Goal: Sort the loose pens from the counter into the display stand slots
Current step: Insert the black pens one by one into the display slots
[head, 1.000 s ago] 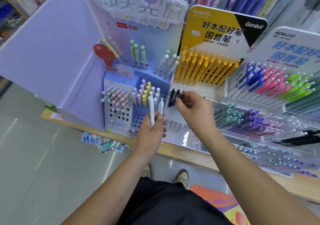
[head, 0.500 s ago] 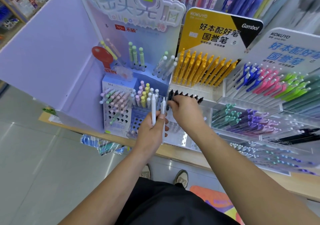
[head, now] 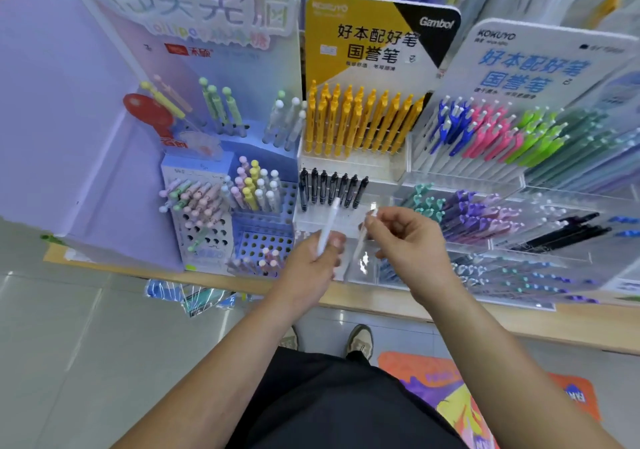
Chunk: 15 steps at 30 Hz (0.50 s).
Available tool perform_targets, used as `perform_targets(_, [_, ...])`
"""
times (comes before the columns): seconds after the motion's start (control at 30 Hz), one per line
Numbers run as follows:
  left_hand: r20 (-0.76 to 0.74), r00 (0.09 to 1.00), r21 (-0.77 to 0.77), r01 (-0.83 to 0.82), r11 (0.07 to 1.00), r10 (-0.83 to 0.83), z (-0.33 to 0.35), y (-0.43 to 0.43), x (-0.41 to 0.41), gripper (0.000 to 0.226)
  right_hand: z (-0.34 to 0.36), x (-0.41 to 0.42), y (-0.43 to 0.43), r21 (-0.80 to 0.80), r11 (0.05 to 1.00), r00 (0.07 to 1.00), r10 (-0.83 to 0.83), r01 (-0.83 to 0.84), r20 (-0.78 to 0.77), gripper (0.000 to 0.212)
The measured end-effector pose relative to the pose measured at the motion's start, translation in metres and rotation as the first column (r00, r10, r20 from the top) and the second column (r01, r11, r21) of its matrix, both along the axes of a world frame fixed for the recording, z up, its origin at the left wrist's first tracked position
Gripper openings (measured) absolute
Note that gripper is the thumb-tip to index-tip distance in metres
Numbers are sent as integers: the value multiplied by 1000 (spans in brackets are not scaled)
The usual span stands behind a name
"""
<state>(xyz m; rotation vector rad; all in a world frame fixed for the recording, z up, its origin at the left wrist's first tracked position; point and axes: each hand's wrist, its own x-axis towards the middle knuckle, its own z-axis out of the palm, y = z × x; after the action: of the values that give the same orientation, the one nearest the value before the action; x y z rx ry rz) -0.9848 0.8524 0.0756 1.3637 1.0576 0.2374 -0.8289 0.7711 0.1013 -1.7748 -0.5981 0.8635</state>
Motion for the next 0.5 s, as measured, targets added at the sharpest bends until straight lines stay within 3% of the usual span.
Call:
perform_targets(0.13, [-101, 982, 114, -150, 982, 162, -12, 6, -12, 16, -14, 7, -8, -7, 996, 990, -85, 86, 114, 7])
perform_targets(0.27, [-92, 991, 25, -92, 995, 94, -9, -2, -17, 30, -28, 3, -6, -13, 999, 971, -41, 45, 235, 13])
perform_targets(0.37, [-62, 995, 72, -79, 994, 84, -14, -7, -17, 26, -40, 3, -4, -38, 999, 948, 29, -17, 318, 16])
perform_targets(0.5, [-144, 984, 93, -92, 991, 105, -19, -10, -19, 14, -50, 5, -5, -31, 995, 893, 101, -97, 440, 15])
